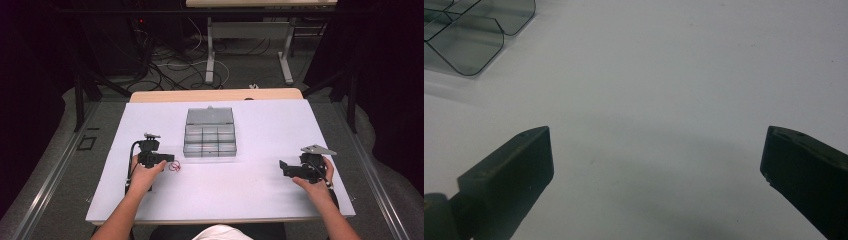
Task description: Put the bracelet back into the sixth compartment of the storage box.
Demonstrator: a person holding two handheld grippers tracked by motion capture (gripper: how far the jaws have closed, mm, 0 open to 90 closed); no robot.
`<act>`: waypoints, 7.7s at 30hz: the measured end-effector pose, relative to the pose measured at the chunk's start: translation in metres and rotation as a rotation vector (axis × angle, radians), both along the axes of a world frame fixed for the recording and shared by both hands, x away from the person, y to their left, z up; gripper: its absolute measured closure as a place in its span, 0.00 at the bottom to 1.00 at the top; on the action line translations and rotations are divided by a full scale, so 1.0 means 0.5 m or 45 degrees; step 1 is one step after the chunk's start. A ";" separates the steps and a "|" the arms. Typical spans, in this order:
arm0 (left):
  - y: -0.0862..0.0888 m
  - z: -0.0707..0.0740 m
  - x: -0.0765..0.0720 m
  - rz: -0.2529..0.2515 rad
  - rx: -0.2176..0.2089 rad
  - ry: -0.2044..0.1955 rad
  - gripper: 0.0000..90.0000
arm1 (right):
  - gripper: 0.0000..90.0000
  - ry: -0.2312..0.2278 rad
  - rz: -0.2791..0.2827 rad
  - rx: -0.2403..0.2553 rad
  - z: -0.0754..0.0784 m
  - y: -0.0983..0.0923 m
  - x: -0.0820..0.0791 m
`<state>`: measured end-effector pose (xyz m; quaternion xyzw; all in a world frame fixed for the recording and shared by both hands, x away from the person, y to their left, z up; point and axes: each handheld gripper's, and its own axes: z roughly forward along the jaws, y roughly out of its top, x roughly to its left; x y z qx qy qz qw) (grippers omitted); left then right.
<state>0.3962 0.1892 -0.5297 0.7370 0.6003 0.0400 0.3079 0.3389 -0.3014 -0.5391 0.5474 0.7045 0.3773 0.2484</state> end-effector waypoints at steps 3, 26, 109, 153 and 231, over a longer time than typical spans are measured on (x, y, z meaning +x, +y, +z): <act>-0.002 -0.005 0.001 -0.010 0.005 0.007 0.77 | 0.00 0.001 -0.001 0.001 0.000 0.000 0.000; -0.012 -0.022 0.008 -0.032 0.049 0.060 0.85 | 0.00 0.004 0.003 -0.005 -0.002 -0.001 0.001; 0.012 0.008 -0.011 0.076 0.029 -0.111 1.00 | 0.00 0.014 0.002 0.001 -0.004 -0.002 0.002; 0.004 0.037 -0.047 0.145 0.006 -0.347 1.00 | 0.00 0.015 0.004 0.005 -0.005 -0.002 0.002; -0.162 0.074 -0.035 -0.033 -0.064 -0.422 1.00 | 0.00 0.009 0.007 0.004 -0.005 -0.004 0.002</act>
